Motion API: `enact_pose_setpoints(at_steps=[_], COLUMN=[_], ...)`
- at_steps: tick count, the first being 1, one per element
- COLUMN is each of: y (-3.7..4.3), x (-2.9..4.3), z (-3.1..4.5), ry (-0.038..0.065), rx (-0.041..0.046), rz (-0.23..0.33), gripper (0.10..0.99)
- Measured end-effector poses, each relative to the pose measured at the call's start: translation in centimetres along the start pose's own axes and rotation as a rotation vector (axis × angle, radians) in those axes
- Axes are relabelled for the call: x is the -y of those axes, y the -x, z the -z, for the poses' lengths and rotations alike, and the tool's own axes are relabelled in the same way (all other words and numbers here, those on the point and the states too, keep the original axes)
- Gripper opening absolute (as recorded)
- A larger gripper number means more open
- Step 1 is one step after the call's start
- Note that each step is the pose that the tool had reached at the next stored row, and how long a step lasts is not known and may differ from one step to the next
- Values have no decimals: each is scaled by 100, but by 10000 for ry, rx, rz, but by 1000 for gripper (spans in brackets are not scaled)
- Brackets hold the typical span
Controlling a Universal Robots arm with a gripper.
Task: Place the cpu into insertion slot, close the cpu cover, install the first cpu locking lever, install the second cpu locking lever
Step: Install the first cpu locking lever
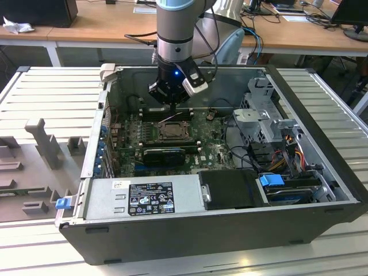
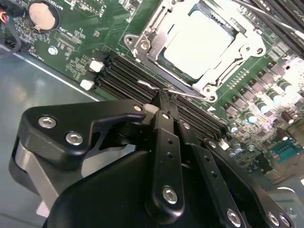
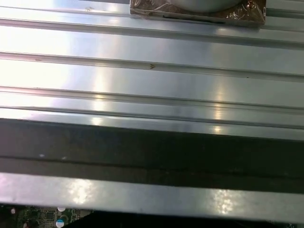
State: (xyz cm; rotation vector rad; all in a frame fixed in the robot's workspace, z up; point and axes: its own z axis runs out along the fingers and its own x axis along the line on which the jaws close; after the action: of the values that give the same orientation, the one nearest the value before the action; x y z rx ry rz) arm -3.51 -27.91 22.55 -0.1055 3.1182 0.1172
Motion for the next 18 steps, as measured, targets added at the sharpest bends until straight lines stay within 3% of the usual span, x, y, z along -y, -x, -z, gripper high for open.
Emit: enact_pose_setpoints(at_steps=[3, 18], y=[52, 111], x=[3, 30], z=[-11, -94], ry=[0, 0], rx=[-1, 0], rz=[1, 0], gripper=[106, 106])
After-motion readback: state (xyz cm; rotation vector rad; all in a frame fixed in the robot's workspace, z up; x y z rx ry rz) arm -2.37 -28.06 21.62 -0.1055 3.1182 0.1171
